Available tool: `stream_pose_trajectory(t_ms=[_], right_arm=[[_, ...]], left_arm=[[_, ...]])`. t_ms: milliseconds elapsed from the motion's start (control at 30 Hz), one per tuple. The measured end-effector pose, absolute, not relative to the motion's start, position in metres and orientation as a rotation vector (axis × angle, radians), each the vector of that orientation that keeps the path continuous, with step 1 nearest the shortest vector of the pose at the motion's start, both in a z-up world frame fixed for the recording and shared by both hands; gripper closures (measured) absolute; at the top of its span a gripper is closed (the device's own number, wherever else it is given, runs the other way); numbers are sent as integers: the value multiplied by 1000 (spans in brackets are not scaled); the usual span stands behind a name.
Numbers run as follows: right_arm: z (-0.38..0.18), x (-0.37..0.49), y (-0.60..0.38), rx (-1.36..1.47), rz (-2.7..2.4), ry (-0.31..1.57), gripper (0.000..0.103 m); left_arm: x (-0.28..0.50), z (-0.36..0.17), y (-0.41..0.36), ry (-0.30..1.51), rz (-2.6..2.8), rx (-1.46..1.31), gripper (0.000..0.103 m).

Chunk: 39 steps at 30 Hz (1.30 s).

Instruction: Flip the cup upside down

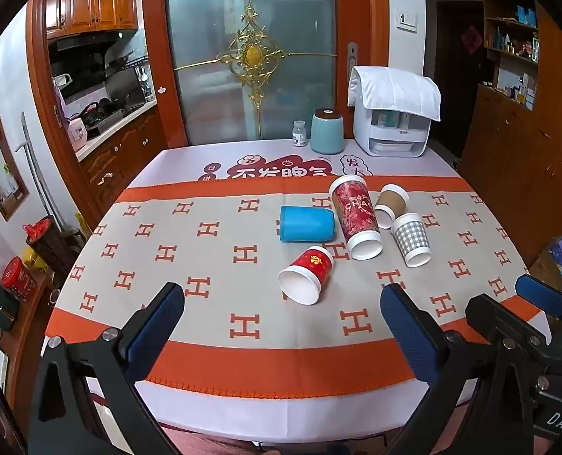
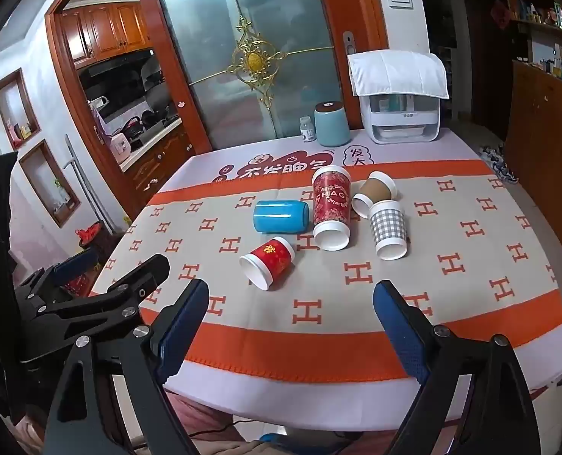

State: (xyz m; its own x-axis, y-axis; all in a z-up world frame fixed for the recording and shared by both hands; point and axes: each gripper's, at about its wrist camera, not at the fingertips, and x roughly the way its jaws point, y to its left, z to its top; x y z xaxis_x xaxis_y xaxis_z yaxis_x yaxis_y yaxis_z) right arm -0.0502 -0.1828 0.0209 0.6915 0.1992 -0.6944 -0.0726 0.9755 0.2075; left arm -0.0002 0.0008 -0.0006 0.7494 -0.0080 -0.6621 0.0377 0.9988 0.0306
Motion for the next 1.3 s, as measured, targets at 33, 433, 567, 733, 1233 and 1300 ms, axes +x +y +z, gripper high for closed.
stream_pose_trajectory(t_ms=[33,433,567,733,1233,1300], right_arm=[[20,-50,-183,168,152,794,13],[22,-52,-183,179,158,791,13],[18,-50,-183,180,156,788,13],[17,-48,-186,182,156,784,13],[20,-51,-184,173,143,774,13],[20,-53,-185,169,137,771,13]], left_arm=[[0,-1,1,725,-26,42,1],[5,-11,2,781,-76,20,1],[6,-11,0,783,-79,20,2],[6,-11,-1,780,-78,20,2],[4,-7,-2,777,-91,12,2],[3,-8,0,778,-93,10,2]])
